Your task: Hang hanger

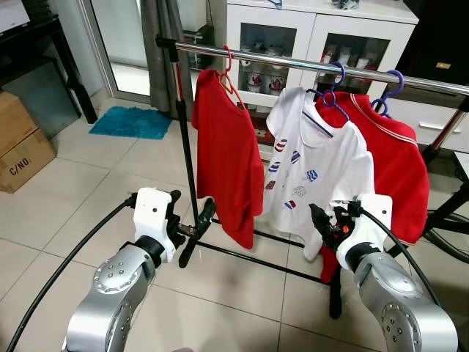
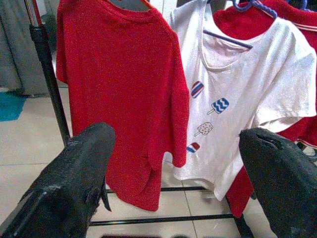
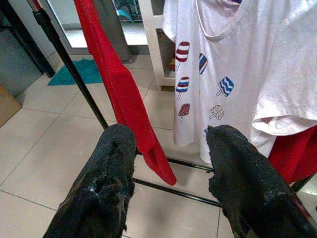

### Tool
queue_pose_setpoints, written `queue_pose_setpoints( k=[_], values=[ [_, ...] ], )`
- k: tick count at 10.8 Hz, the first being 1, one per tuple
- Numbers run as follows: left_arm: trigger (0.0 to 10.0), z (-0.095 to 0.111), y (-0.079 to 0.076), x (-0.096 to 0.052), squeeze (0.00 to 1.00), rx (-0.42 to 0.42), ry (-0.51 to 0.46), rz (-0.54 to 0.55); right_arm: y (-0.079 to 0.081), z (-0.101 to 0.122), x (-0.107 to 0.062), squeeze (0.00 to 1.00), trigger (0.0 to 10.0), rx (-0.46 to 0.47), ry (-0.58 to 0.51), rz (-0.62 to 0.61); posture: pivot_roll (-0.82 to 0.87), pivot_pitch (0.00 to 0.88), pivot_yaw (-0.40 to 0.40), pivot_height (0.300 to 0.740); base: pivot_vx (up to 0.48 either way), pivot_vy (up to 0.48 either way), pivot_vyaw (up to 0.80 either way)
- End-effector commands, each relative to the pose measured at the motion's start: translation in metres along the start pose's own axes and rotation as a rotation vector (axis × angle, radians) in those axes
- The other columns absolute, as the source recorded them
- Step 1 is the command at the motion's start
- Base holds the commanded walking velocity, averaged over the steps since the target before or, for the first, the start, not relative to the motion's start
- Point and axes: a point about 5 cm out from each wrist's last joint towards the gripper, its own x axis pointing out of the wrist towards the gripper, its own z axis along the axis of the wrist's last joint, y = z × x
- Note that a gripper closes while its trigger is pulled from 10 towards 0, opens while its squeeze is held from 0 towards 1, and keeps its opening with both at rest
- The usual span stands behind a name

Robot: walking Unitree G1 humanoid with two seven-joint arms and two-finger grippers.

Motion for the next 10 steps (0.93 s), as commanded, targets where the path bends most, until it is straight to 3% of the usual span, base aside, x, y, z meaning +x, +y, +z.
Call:
queue_pose_setpoints(
  k=[1,3,10],
  values=[
    [10.0,0.0138,-0.0046,0.0155,0.00,0.105,0.118,0.018,-0.0244,0.0344,-0.0241,0.00,10.0,-0.057,-0.153,-0.086,0.01,0.000,0.039,0.740,0.000,0.000,0.00],
    [10.0,0.0214,-0.0107,0.0202,0.00,0.111,0.080,-0.017,-0.0155,0.0386,-0.0219,0.00,10.0,-0.074,-0.167,-0.042,0.00,0.000,0.034,0.740,0.000,0.000,0.00],
    [10.0,0.0214,-0.0107,0.0202,0.00,0.111,0.080,-0.017,-0.0155,0.0386,-0.0219,0.00,10.0,-0.074,-0.167,-0.042,0.00,0.000,0.034,0.740,0.000,0.000,0.00]
  ],
)
